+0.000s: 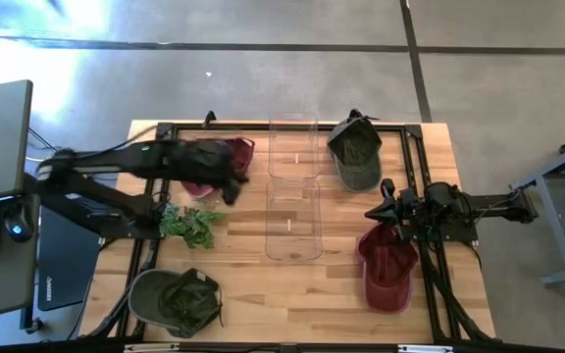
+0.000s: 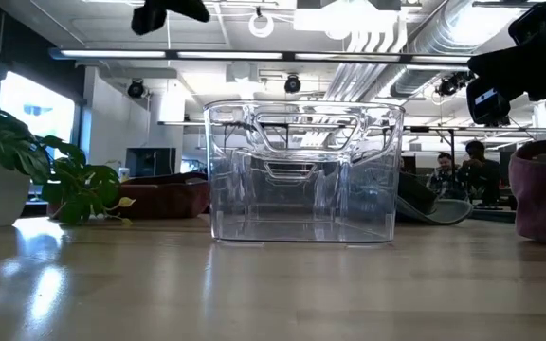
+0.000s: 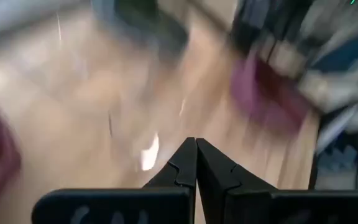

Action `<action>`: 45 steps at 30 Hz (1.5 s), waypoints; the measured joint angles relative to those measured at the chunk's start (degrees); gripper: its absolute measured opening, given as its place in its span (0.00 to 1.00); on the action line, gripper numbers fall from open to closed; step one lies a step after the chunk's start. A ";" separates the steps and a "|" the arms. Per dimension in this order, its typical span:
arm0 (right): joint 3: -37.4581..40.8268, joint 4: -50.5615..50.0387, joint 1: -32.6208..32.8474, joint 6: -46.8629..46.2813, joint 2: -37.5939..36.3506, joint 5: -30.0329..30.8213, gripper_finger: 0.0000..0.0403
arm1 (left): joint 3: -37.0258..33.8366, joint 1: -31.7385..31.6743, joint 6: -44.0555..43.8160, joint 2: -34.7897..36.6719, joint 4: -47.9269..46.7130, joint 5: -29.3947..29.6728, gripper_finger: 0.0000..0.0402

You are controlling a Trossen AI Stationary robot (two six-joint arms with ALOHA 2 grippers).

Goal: Pick & Place hat
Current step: Put the bottom black cap into the bottom transparent bin

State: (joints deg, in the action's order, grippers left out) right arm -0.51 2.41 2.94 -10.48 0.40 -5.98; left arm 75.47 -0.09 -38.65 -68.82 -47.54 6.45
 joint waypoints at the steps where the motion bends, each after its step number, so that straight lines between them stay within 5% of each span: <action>1: 0.02 0.01 0.00 0.00 0.00 0.00 0.00 | 5.17 1.87 -1.80 -4.14 -5.82 -0.69 0.00; 7: 0.01 0.01 0.00 0.00 0.00 0.00 0.00 | 27.64 14.26 -16.90 -23.76 -31.48 -10.38 0.00; 12: 0.01 0.05 0.02 0.00 0.13 0.01 0.00 | 31.45 26.80 -30.38 -30.62 -37.67 -21.44 0.02; 16: 0.02 0.16 0.02 0.00 0.64 -0.20 0.00 | 28.15 33.64 -43.80 -33.91 -28.27 -26.90 0.11; 20: 0.02 0.16 0.00 0.00 0.62 -0.24 0.00 | 22.62 38.19 -57.67 -34.60 -16.99 -22.84 0.28; 25: 0.01 0.21 0.01 0.00 0.74 -0.25 0.00 | 14.54 40.07 -63.31 -34.55 -11.33 -21.31 0.46; 29: 0.02 0.21 0.00 0.00 0.74 -0.24 0.00 | 7.66 39.77 -65.59 -35.24 -8.43 -19.68 0.52; 38: 0.01 0.21 0.01 0.00 0.74 -0.24 0.00 | -2.76 39.88 -66.18 -36.69 2.17 -21.42 0.42; 45: 0.00 0.23 0.02 0.00 0.74 -0.24 0.00 | -3.39 39.72 -59.18 -38.92 5.82 -25.41 0.14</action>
State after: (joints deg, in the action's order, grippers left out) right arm -0.51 2.64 2.96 -10.48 1.15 -6.22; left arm 72.08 39.63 -97.83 -107.74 -41.72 -18.95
